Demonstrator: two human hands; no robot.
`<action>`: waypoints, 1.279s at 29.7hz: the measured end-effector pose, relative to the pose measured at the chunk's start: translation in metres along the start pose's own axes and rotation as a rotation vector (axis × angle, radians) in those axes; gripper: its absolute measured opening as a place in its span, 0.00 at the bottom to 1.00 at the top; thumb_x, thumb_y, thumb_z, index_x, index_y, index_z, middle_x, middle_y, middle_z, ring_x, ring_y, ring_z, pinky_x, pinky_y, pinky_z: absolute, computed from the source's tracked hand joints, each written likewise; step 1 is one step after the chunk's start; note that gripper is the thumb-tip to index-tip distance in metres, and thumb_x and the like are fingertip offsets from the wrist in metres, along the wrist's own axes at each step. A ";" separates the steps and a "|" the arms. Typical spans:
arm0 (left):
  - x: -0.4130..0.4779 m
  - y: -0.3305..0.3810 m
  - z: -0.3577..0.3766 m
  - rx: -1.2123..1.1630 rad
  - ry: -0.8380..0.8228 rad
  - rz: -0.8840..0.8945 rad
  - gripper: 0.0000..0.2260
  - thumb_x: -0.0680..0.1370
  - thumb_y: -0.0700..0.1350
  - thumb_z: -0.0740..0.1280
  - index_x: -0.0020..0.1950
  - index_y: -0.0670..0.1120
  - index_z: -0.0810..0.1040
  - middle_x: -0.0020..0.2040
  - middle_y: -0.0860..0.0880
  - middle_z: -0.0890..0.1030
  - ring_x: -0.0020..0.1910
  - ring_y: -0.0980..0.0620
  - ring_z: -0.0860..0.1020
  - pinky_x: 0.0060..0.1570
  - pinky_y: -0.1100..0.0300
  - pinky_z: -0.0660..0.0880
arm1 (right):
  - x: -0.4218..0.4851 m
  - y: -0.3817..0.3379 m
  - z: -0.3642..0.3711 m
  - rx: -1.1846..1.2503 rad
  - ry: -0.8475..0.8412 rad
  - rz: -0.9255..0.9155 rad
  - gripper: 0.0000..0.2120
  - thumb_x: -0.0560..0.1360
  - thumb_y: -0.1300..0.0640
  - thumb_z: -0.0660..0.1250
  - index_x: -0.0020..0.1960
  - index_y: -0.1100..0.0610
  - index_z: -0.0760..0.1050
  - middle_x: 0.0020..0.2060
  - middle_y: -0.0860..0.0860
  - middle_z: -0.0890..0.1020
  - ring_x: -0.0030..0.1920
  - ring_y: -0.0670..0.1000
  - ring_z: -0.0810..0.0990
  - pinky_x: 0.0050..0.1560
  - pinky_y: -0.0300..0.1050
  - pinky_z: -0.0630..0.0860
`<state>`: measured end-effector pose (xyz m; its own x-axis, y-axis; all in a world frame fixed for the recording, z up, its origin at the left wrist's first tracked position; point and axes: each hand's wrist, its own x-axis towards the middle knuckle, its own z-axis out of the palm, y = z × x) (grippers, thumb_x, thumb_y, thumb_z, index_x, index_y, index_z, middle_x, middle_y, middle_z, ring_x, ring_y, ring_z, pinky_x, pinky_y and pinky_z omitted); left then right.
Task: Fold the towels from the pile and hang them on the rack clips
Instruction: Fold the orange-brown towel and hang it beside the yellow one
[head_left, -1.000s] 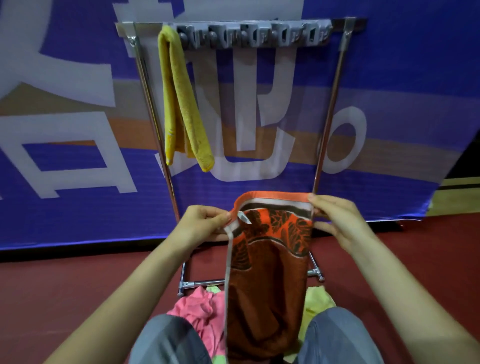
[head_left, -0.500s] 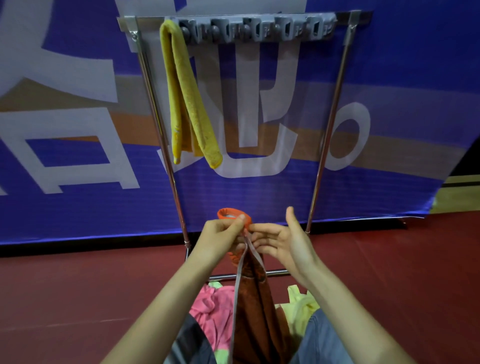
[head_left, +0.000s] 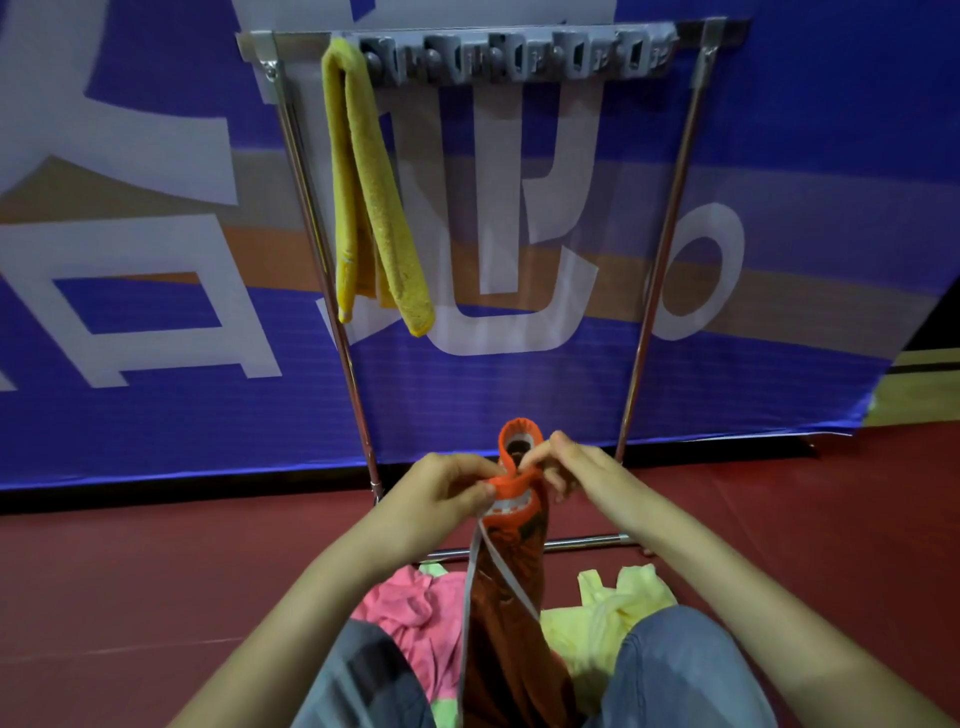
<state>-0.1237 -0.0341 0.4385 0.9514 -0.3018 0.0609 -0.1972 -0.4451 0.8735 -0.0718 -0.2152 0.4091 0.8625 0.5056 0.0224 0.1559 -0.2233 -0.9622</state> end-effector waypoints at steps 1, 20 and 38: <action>0.000 0.000 -0.001 0.002 -0.011 0.003 0.12 0.76 0.34 0.62 0.43 0.52 0.77 0.38 0.49 0.78 0.38 0.59 0.74 0.44 0.64 0.72 | 0.001 0.003 -0.003 -0.040 -0.024 0.018 0.25 0.74 0.43 0.47 0.43 0.57 0.77 0.28 0.49 0.65 0.32 0.46 0.66 0.41 0.40 0.66; 0.010 0.021 -0.060 0.675 0.419 0.127 0.15 0.76 0.51 0.56 0.52 0.43 0.77 0.48 0.42 0.82 0.48 0.41 0.79 0.44 0.51 0.73 | -0.001 -0.040 -0.059 -0.447 0.268 -0.314 0.01 0.70 0.60 0.69 0.40 0.55 0.77 0.33 0.45 0.77 0.37 0.37 0.75 0.41 0.28 0.68; 0.019 0.093 -0.096 0.695 0.568 0.307 0.14 0.75 0.54 0.56 0.52 0.50 0.76 0.44 0.45 0.82 0.45 0.43 0.80 0.46 0.46 0.76 | -0.005 -0.131 -0.092 -0.538 0.540 -0.595 0.05 0.70 0.59 0.67 0.42 0.50 0.76 0.35 0.39 0.77 0.37 0.37 0.77 0.40 0.32 0.73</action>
<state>-0.1016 0.0003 0.5673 0.7713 -0.1148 0.6261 -0.3801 -0.8720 0.3085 -0.0523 -0.2650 0.5602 0.6554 0.2383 0.7167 0.7225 -0.4744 -0.5030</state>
